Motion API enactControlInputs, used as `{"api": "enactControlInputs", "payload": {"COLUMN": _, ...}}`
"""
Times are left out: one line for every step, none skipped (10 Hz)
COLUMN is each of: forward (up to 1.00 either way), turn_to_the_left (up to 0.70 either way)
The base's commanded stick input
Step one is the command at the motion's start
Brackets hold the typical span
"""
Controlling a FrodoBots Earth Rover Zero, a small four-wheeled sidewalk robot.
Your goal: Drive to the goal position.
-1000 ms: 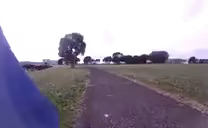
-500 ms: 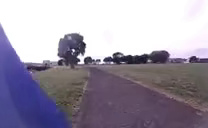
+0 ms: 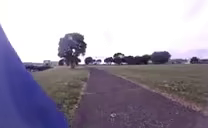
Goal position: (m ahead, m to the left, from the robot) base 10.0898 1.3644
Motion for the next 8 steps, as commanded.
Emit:
{"api": "enactControlInputs", "payload": {"forward": 0.7, "turn_to_the_left": 0.0}}
{"api": "enactControlInputs", "payload": {"forward": 0.7, "turn_to_the_left": 0.0}}
{"api": "enactControlInputs", "payload": {"forward": 0.7, "turn_to_the_left": 0.0}}
{"api": "enactControlInputs", "payload": {"forward": 0.7, "turn_to_the_left": 0.0}}
{"api": "enactControlInputs", "payload": {"forward": 0.7, "turn_to_the_left": 0.0}}
{"api": "enactControlInputs", "payload": {"forward": 0.7, "turn_to_the_left": 0.0}}
{"api": "enactControlInputs", "payload": {"forward": 0.7, "turn_to_the_left": 0.0}}
{"api": "enactControlInputs", "payload": {"forward": 0.7, "turn_to_the_left": 0.0}}
